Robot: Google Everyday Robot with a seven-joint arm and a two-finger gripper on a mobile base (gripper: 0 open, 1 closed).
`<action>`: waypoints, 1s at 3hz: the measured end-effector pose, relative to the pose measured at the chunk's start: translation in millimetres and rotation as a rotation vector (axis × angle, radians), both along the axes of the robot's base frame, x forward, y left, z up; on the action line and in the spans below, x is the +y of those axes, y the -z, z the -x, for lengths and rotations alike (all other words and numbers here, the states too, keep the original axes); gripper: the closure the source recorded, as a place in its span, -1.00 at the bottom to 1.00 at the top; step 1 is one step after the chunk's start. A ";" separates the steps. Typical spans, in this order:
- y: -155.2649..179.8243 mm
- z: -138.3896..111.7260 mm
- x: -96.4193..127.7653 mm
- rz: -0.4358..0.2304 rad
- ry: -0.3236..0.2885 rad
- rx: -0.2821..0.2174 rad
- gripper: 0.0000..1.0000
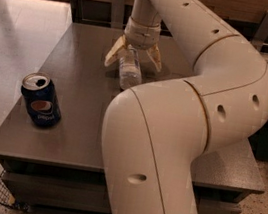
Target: Place blue plastic bottle upright
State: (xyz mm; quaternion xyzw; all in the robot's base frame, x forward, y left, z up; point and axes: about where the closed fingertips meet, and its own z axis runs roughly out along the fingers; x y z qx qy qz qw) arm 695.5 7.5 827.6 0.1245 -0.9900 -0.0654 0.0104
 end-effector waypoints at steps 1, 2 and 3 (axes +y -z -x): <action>-2.0 0.5 10.3 0.045 -0.049 -0.074 -0.12; -4.0 -1.3 22.5 0.076 -0.086 -0.126 0.35; -1.8 -2.1 23.6 0.080 -0.089 -0.131 0.81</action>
Offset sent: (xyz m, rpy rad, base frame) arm -0.0059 0.0345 0.0104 -0.1181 -0.1791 0.1308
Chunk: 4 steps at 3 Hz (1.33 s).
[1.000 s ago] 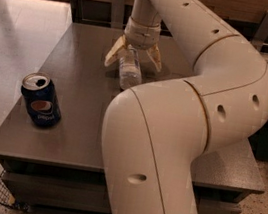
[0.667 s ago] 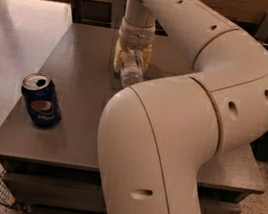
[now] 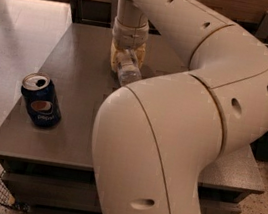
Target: Place blue plastic bottle upright
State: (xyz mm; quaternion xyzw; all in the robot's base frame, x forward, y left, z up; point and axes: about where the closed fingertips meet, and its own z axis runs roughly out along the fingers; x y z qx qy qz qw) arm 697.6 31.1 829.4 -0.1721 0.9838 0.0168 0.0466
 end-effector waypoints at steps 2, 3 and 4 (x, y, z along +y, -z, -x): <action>1.0 -3.2 0.6 -0.006 -0.007 -0.008 1.00; -34.5 -14.1 -10.7 -0.016 -0.040 -0.105 1.00; -67.1 -22.1 -19.1 -0.036 -0.075 -0.204 1.00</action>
Offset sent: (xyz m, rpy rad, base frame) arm 0.0052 -0.0026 0.0071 0.0127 -0.0185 0.0176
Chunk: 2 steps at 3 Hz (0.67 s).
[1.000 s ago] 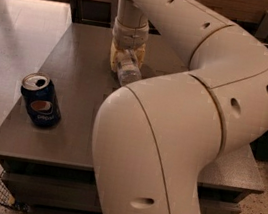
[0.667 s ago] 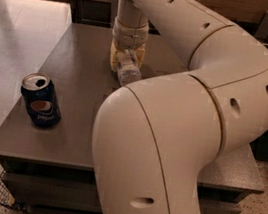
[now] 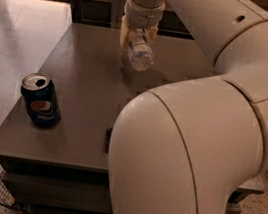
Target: Place blue plastic bottle upright
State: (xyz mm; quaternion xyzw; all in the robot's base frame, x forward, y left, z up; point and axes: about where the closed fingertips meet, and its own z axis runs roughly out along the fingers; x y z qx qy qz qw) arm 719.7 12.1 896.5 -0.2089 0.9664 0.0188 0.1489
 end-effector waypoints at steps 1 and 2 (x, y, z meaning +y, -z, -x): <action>-26.3 -3.1 -6.9 -0.046 -0.052 -0.088 1.00; -47.1 -2.6 -14.1 -0.108 -0.115 -0.172 1.00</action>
Offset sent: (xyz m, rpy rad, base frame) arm -0.0021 -0.0286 0.0783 0.2037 -0.3001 0.2059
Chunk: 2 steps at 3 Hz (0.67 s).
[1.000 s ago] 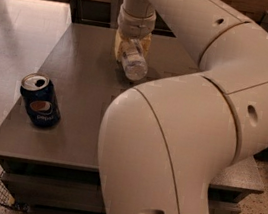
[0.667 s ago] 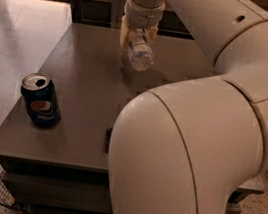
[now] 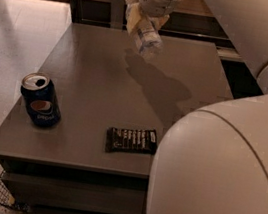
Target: Place blue plastic bottle upright
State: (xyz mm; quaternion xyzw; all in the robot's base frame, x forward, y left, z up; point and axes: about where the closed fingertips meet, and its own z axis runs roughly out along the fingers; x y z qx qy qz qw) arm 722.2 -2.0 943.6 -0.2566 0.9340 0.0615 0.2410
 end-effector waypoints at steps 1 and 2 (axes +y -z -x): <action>-15.2 2.0 -8.0 -0.062 -0.065 -0.074 1.00; -27.4 3.6 -14.7 -0.132 -0.160 -0.158 1.00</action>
Offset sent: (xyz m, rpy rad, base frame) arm -0.0093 -0.0264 0.0417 0.1762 -0.2298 0.2264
